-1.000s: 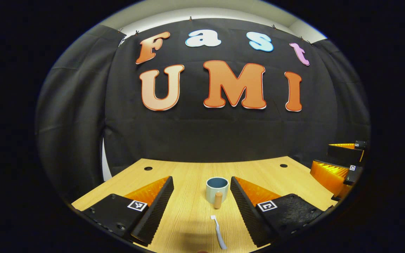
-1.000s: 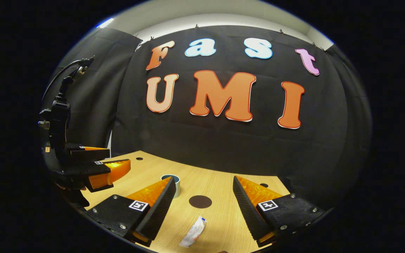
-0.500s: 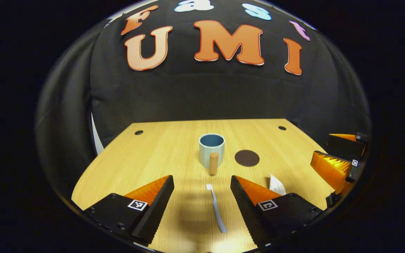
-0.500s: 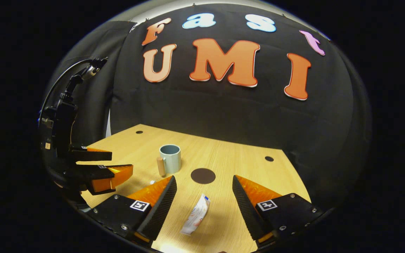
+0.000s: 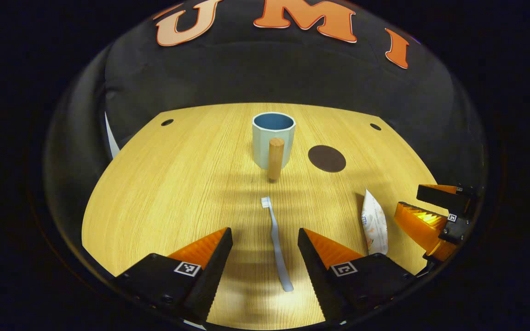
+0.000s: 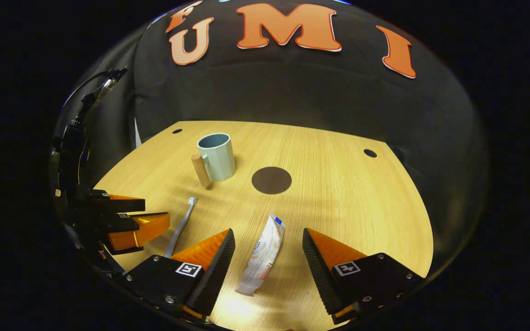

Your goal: Put the toothbrush and toothpaste on the desktop into the cup, then pick up the cup and place it on the coaster on the desktop.

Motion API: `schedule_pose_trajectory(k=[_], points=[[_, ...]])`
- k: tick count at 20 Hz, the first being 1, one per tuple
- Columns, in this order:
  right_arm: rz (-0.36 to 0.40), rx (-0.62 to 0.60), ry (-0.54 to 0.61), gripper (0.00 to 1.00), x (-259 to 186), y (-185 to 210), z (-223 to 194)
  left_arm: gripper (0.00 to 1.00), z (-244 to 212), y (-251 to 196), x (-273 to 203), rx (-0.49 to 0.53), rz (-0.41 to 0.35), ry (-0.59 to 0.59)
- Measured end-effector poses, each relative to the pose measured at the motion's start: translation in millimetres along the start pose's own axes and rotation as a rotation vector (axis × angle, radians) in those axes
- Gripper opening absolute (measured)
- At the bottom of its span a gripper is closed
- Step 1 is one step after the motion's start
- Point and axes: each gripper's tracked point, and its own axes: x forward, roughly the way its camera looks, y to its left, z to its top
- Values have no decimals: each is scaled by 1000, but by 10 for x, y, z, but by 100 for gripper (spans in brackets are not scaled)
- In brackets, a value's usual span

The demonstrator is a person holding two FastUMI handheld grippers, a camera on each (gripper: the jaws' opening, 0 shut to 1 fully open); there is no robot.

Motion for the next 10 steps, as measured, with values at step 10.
schedule_pose_trajectory(k=[10], points=[[-13, 29, 204, 75, 486, 100, -469, 52, -362, -144, 386, -104, -4, 209]])
